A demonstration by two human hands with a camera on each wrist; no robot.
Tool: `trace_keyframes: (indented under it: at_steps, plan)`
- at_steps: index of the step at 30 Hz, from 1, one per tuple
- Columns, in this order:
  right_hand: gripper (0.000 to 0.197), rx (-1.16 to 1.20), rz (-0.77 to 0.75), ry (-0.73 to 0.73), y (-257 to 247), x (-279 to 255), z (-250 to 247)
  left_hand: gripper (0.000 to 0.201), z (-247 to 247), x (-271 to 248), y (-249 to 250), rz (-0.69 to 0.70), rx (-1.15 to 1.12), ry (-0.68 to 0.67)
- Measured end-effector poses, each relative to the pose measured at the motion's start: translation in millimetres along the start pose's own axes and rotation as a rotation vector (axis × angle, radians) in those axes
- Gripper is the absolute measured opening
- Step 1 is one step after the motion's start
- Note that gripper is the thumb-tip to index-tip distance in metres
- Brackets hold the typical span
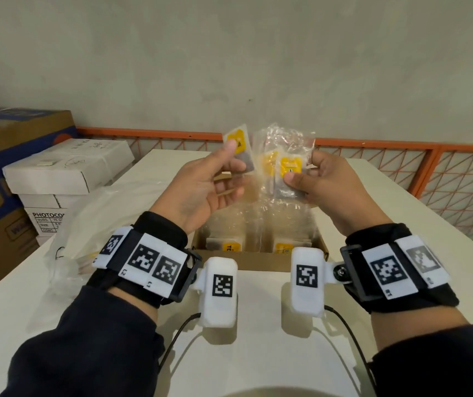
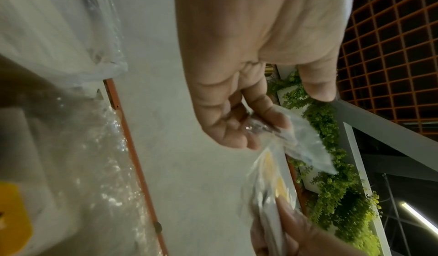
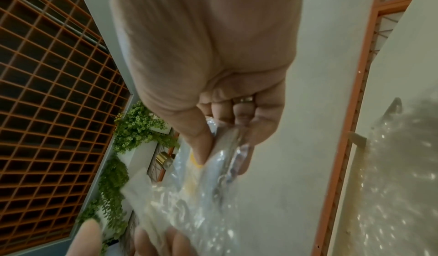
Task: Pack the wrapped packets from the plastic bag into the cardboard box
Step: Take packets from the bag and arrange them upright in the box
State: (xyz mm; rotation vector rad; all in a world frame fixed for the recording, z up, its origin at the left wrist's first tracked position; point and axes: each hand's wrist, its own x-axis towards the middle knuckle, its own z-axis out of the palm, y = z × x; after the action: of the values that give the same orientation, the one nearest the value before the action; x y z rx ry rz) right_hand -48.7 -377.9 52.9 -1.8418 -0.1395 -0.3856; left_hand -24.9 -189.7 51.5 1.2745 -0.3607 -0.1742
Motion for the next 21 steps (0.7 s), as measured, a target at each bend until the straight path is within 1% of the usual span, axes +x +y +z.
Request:
trace_keyframes:
  at_steps: [1, 3, 6, 8, 14, 15, 18, 21]
  plan:
    - [0.010, -0.007, -0.005, 0.014, 0, 1, -4, 0.027, -1, 0, 0, 0.019, 0.010, 0.029]
    - [0.014, -0.006, -0.001, 0.018, 1, 2, -12, 0.006, -6, 1, -1, 0.051, 0.103, 0.077]
    - [0.022, 0.007, 0.013, -0.013, 1, 1, -22, 0.024, -15, 6, -3, 0.101, 0.260, 0.166]
    - [0.024, 0.031, 0.019, -0.031, 0, -1, -25, 0.030, -15, 6, -3, 0.114, 0.317, 0.167]
    - [0.036, 0.053, 0.015, -0.050, -1, -2, -22, 0.031, -11, 4, -6, 0.187, 0.579, 0.117]
    - [0.036, 0.061, 0.013, -0.054, -1, -2, -22, 0.030, -11, 4, -6, 0.188, 0.592, 0.099]
    - [0.032, 0.064, -0.015, -0.073, -2, -2, -17, 0.022, -8, 3, -7, 0.152, 0.530, 0.059]
    - [0.028, 0.037, -0.048, -0.158, -3, -3, -7, 0.020, -4, 3, -9, 0.152, 0.465, 0.053]
